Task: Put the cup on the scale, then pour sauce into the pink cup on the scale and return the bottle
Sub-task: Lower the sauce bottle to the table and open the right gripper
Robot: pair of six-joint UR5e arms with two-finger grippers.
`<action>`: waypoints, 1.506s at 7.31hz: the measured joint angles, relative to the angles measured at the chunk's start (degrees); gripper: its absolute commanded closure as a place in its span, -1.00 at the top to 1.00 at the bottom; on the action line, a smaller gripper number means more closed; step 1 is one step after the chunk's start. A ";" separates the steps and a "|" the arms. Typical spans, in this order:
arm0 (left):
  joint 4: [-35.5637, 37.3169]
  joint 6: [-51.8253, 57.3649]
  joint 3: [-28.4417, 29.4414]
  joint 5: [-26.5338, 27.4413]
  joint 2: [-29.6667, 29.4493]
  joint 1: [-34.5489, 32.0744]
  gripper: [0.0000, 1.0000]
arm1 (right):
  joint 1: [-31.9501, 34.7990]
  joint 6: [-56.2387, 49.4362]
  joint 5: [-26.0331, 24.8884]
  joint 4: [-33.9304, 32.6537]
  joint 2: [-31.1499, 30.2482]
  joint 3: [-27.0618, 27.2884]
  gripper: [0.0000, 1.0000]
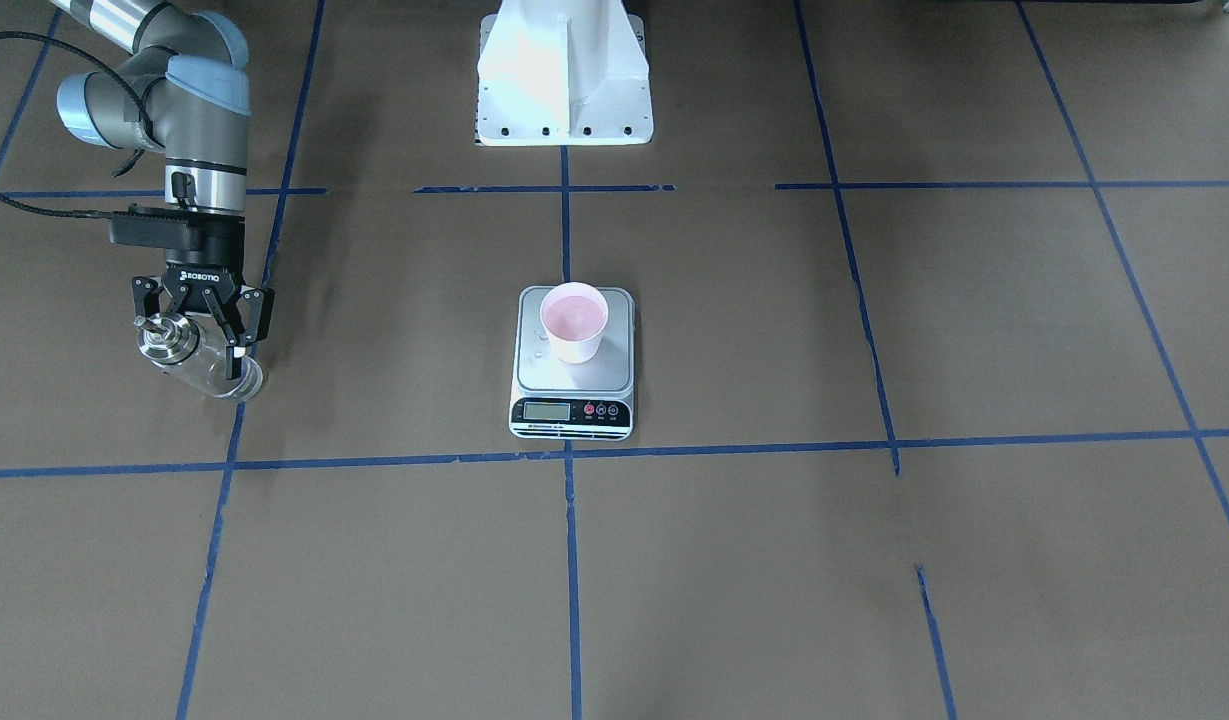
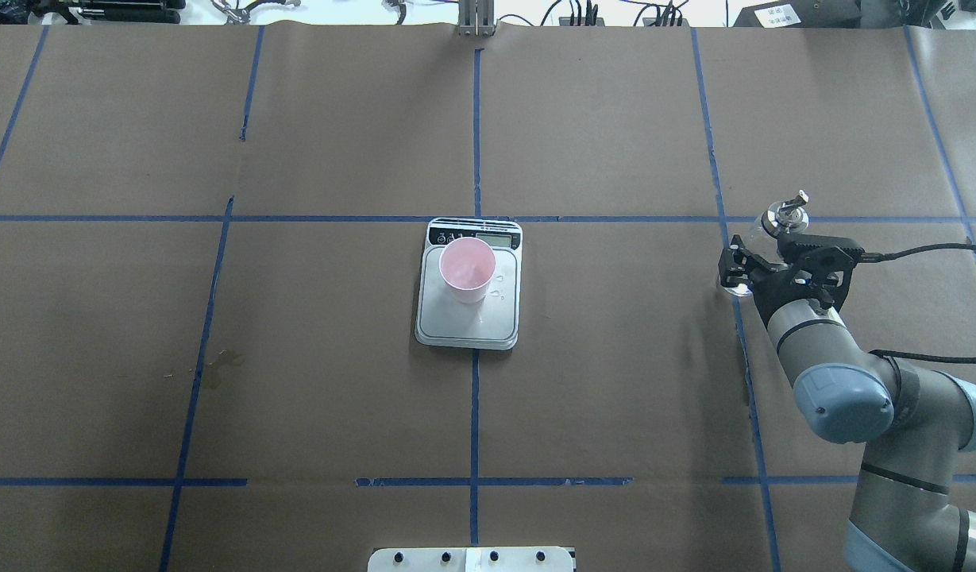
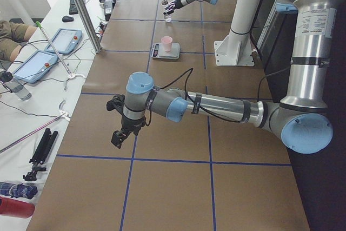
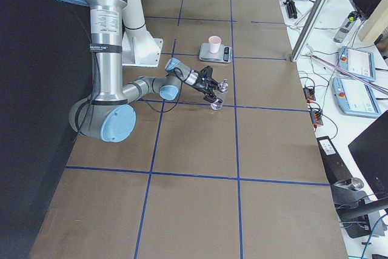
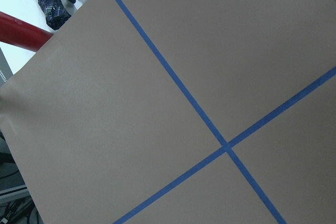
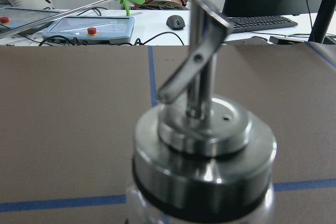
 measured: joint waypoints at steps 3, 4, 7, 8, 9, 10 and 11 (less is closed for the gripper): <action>0.00 0.06 -0.05 0.00 0.02 -0.20 1.00 | -0.11 0.00 -0.10 -0.06 0.11 0.27 1.00; 0.00 0.08 -0.06 0.00 0.02 -0.22 1.00 | -0.10 0.00 -0.12 -0.06 0.15 0.31 1.00; 0.00 0.09 -0.09 0.00 -0.02 -0.23 1.00 | -0.08 0.01 -0.41 -0.07 0.09 0.35 1.00; 0.02 0.07 -0.24 0.00 -0.02 -0.24 1.00 | -0.21 0.00 -0.45 -0.07 -0.07 0.58 1.00; 0.05 0.03 -0.53 0.00 -0.01 -0.31 1.00 | -0.71 0.05 -0.56 -0.07 -0.35 1.12 1.00; 0.10 0.01 -0.95 0.00 0.01 -0.38 1.00 | -1.77 0.15 -1.28 -0.07 -0.92 1.72 1.00; 0.14 0.00 -1.50 0.00 0.14 -0.54 1.00 | -3.18 0.24 -2.62 -0.07 -1.99 2.49 1.00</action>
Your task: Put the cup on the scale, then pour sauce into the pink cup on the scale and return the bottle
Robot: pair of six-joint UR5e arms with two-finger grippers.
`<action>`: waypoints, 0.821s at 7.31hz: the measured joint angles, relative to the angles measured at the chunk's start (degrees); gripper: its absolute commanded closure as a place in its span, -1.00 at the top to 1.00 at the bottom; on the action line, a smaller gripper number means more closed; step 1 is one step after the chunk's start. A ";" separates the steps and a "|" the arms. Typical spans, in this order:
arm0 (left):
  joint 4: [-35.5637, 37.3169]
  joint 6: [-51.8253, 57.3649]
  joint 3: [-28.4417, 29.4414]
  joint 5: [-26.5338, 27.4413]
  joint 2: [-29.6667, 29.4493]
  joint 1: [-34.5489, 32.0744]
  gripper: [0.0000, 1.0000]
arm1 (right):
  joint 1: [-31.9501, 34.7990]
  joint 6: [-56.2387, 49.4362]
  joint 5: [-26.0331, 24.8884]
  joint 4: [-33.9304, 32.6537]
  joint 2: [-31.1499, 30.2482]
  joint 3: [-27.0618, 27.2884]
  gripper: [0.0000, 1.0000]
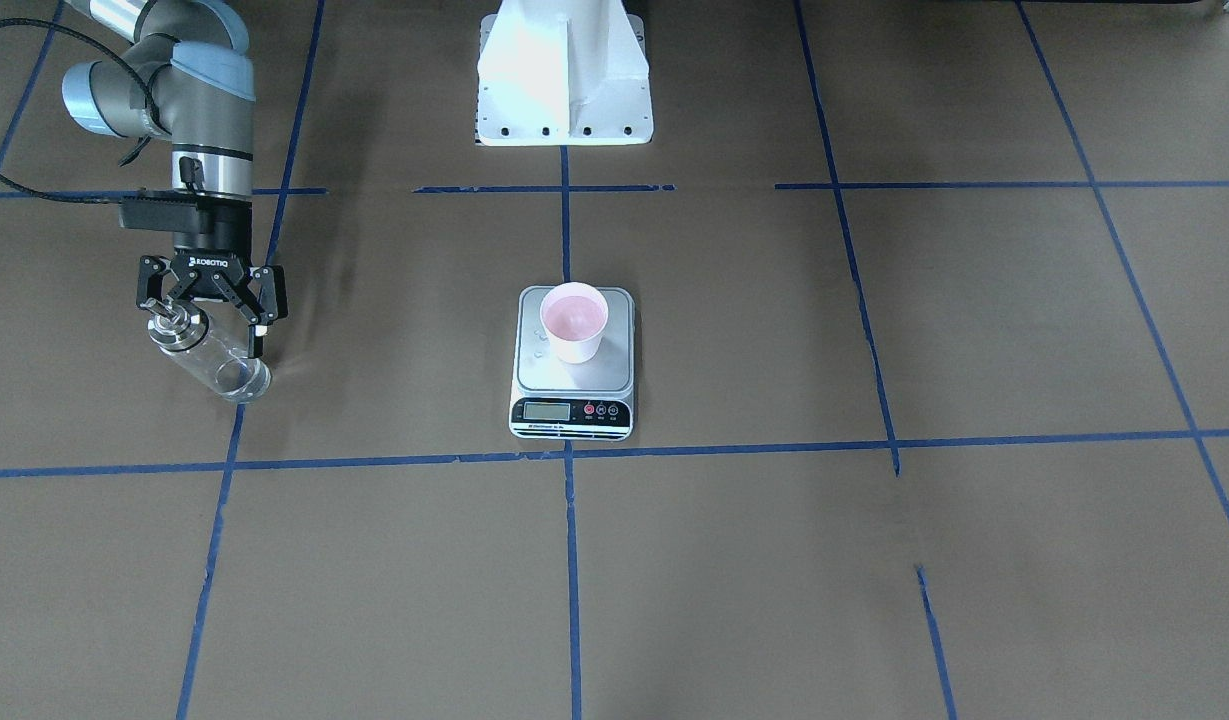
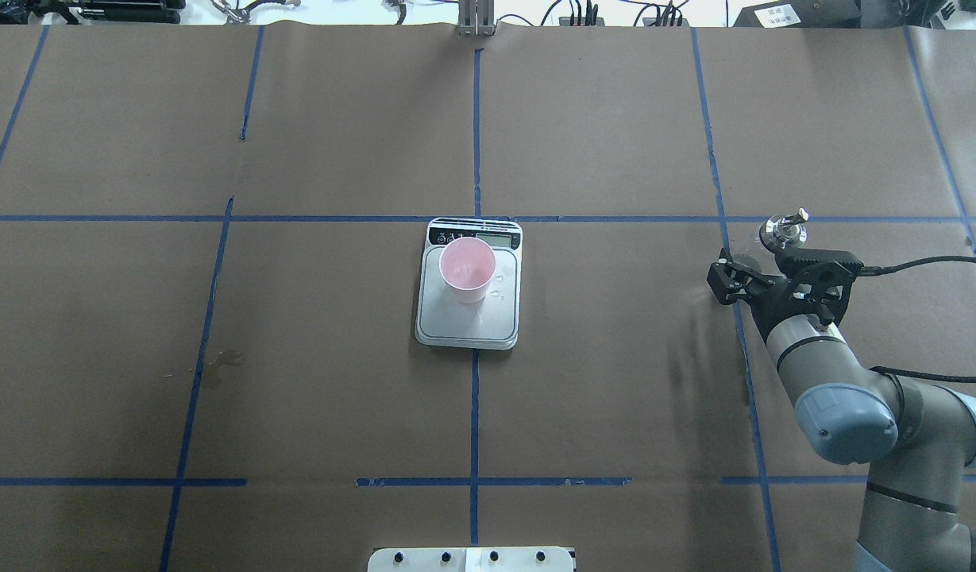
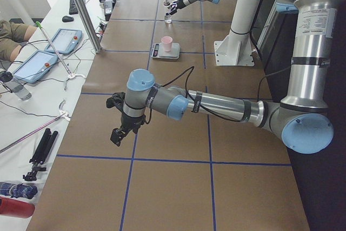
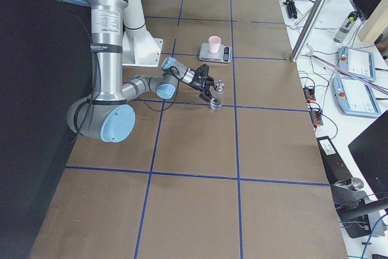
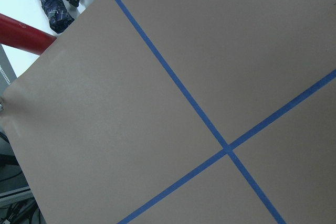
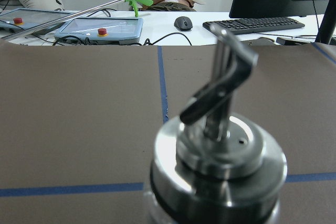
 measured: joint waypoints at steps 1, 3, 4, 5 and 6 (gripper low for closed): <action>0.04 0.00 -0.76 0.00 0.47 -0.17 1.00 | -1.42 0.07 -1.14 0.00 -1.79 1.46 1.00; 0.23 0.00 -2.62 0.00 1.95 -0.28 1.00 | -3.86 0.11 -1.84 -0.01 -6.96 7.30 1.00; 0.27 0.00 -3.15 0.00 2.36 -0.30 1.00 | -4.85 0.10 -0.98 -0.14 -10.86 12.16 1.00; 0.29 0.00 -3.60 0.02 2.55 -0.31 1.00 | -5.45 0.06 0.81 -1.14 -15.16 17.37 1.00; 0.37 0.00 -4.13 0.06 2.64 -0.33 1.00 | -5.46 -0.12 2.98 -5.26 -18.06 22.96 1.00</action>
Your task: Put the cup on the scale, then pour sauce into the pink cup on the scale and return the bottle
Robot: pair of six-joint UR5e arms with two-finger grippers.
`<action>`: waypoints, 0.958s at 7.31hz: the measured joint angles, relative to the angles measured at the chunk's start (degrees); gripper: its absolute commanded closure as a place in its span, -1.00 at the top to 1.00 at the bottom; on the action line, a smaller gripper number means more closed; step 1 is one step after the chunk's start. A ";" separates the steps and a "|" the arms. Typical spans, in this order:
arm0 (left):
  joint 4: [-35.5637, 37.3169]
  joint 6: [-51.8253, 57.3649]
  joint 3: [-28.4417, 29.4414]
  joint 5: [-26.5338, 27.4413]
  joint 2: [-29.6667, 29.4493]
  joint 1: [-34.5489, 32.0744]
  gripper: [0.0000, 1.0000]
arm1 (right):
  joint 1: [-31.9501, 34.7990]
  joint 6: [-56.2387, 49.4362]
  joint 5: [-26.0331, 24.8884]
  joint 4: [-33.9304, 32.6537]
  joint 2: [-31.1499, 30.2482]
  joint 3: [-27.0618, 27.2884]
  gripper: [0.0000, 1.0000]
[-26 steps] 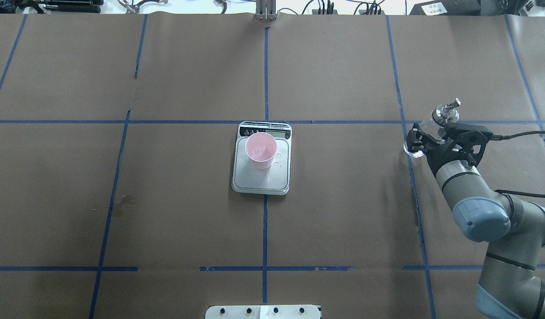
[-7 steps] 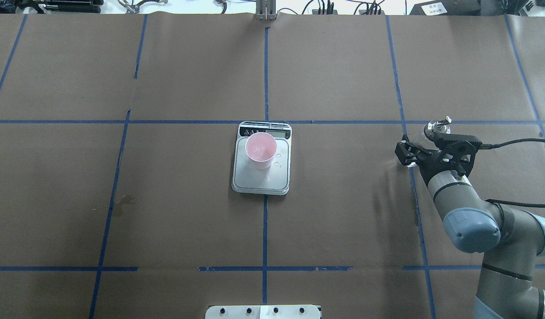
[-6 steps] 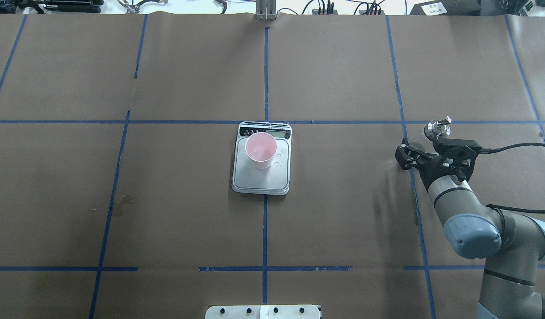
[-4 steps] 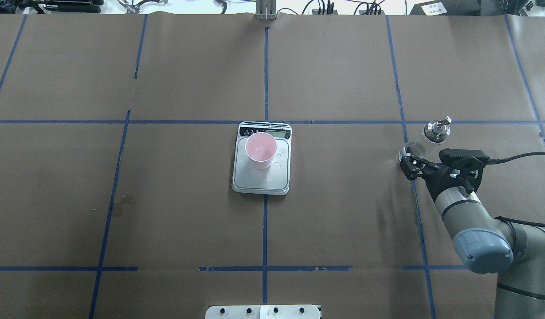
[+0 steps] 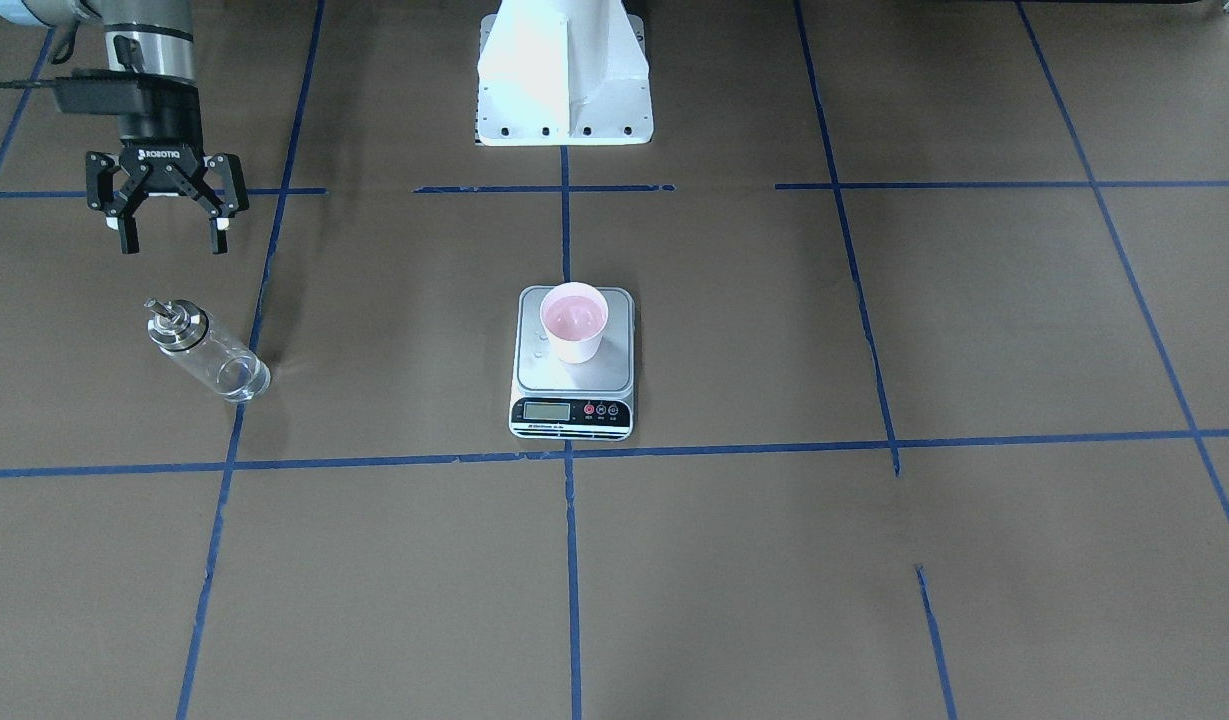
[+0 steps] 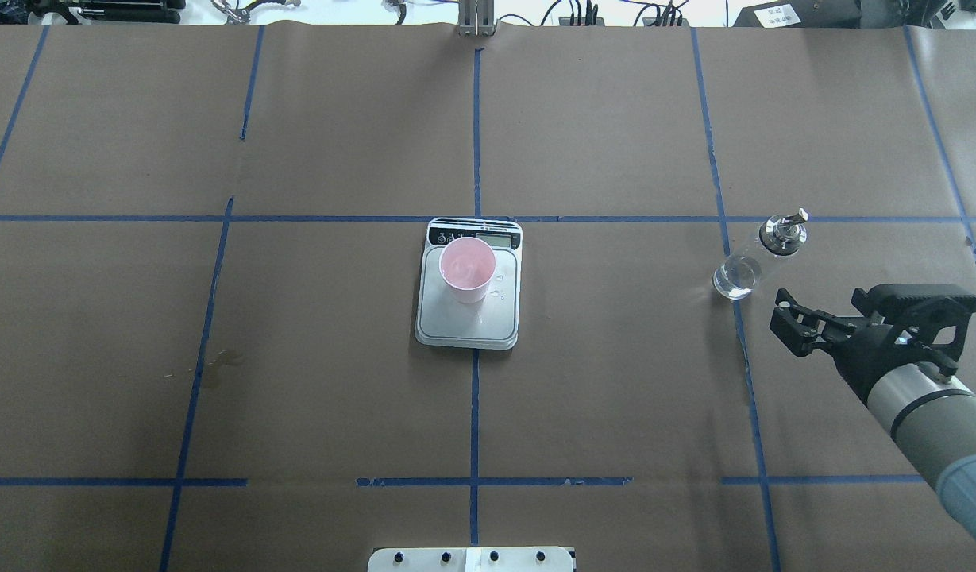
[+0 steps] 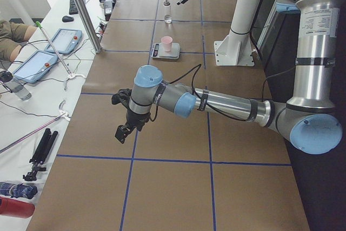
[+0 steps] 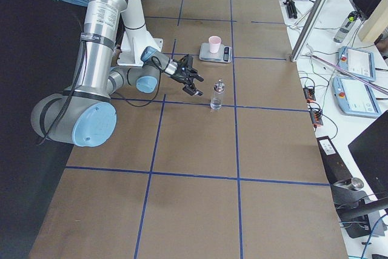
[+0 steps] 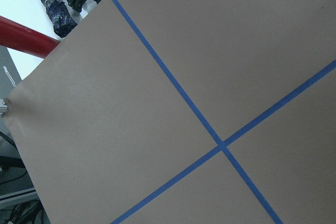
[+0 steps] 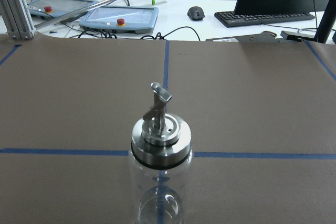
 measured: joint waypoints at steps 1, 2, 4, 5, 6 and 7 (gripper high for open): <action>0.24 0.00 -0.38 0.02 0.03 -0.03 1.00 | 1.36 -0.56 3.10 -7.15 -0.62 5.89 1.00; 0.49 0.00 -0.56 0.03 0.05 -0.05 1.00 | 4.94 -1.96 8.10 -12.78 0.16 10.36 1.00; 0.68 0.00 -0.68 0.03 0.06 -0.06 1.00 | 17.29 -11.38 21.85 -16.15 2.05 13.35 1.00; 0.73 0.00 -0.80 0.01 0.06 -0.06 1.00 | 25.61 -18.21 30.99 -16.41 3.20 12.63 1.00; 0.78 0.00 -0.90 -0.01 0.06 -0.06 1.00 | 34.81 -25.77 40.34 -16.49 4.49 10.12 1.00; 0.82 0.00 -0.95 0.01 0.06 -0.06 1.00 | 45.30 -34.31 51.28 -16.54 6.59 5.43 1.00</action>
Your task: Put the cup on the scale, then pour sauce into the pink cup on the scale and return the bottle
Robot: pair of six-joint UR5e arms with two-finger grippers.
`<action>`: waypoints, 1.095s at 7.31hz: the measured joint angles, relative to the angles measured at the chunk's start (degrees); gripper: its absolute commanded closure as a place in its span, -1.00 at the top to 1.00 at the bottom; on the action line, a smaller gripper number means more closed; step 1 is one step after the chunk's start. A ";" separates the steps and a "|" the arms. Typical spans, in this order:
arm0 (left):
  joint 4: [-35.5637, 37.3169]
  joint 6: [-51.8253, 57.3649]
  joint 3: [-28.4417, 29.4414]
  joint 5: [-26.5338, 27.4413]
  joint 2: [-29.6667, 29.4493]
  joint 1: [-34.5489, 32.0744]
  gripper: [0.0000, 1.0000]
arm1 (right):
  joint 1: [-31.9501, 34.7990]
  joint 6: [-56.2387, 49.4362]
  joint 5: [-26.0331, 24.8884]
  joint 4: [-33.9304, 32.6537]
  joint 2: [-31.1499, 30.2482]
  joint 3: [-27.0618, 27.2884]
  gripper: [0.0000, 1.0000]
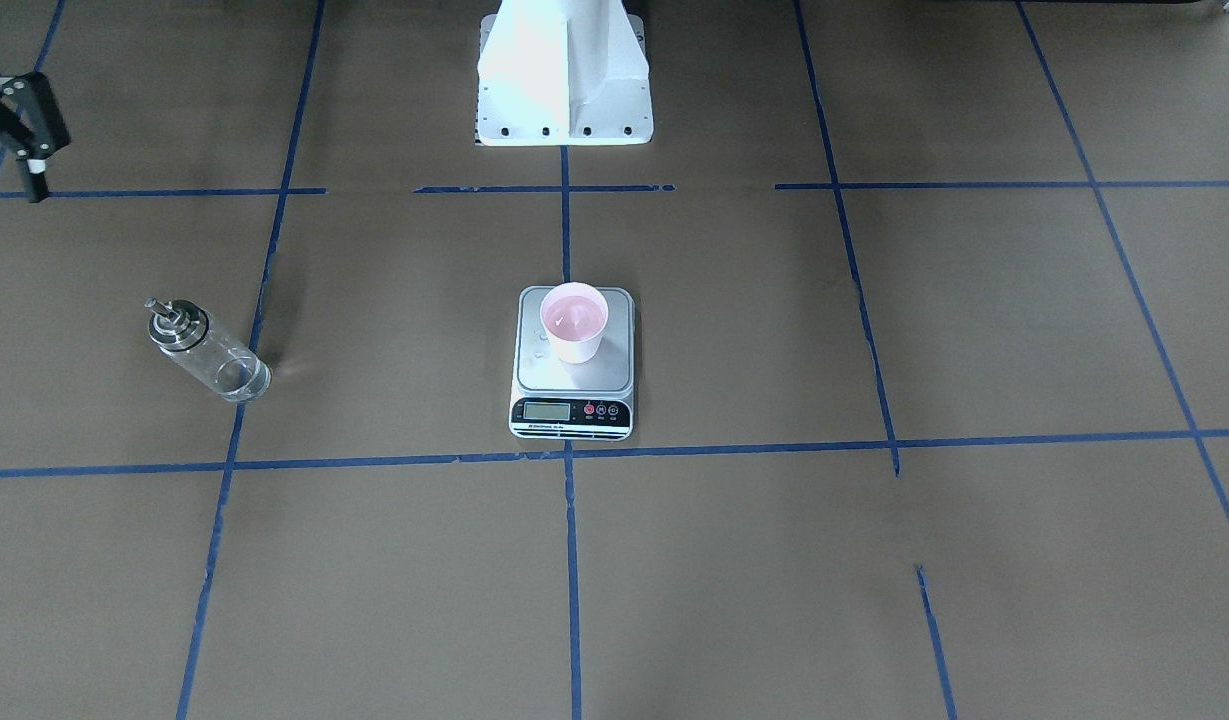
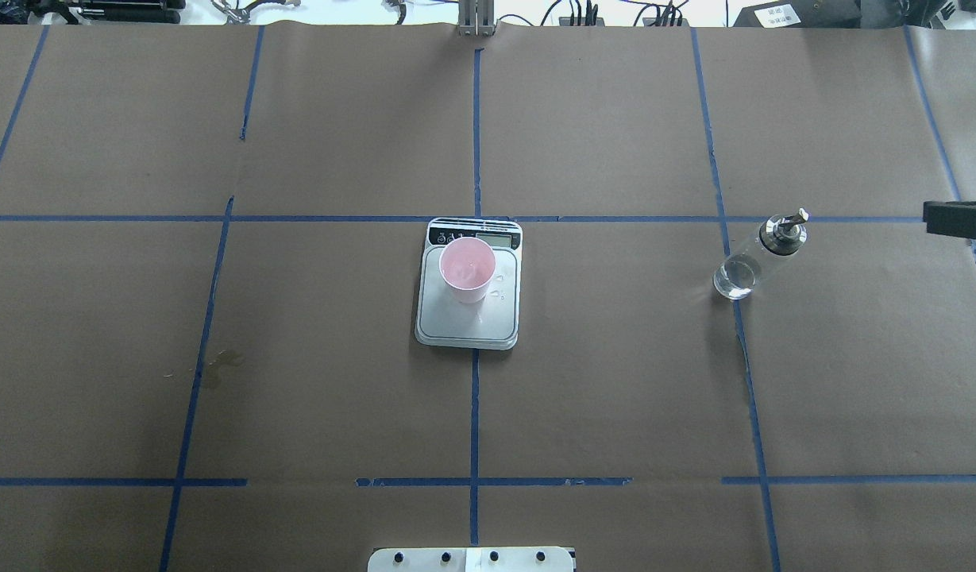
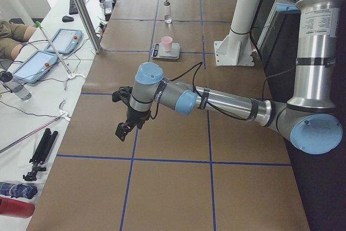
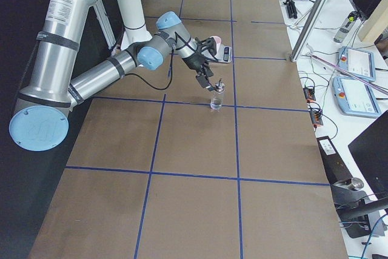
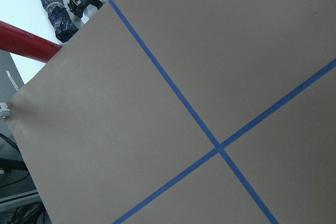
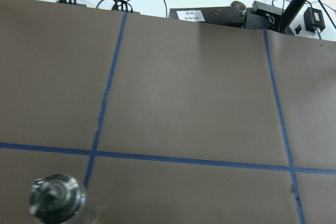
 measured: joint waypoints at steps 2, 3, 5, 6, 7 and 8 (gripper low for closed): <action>0.00 0.00 -0.06 -0.04 0.00 0.00 1.00 | 19.10 -16.73 22.75 -0.30 5.21 -13.59 1.00; -0.03 0.02 -0.13 -0.07 0.28 0.00 1.00 | 25.06 -22.71 30.74 -0.52 7.20 -20.11 1.00; -0.07 0.08 -0.20 -0.20 1.25 -0.03 1.00 | 30.63 -36.33 38.90 -2.94 8.47 -29.81 1.00; -0.02 0.09 -0.19 -0.27 1.89 -0.04 1.00 | 31.31 -44.37 38.61 -7.56 8.46 -31.75 1.00; 0.03 0.13 -0.21 -0.38 2.80 -0.04 1.00 | 32.32 -53.41 35.34 -13.89 8.57 -32.45 1.00; 0.08 0.21 -0.07 -1.04 3.74 -0.04 1.00 | 33.57 -60.90 31.54 -19.89 8.74 -32.76 1.00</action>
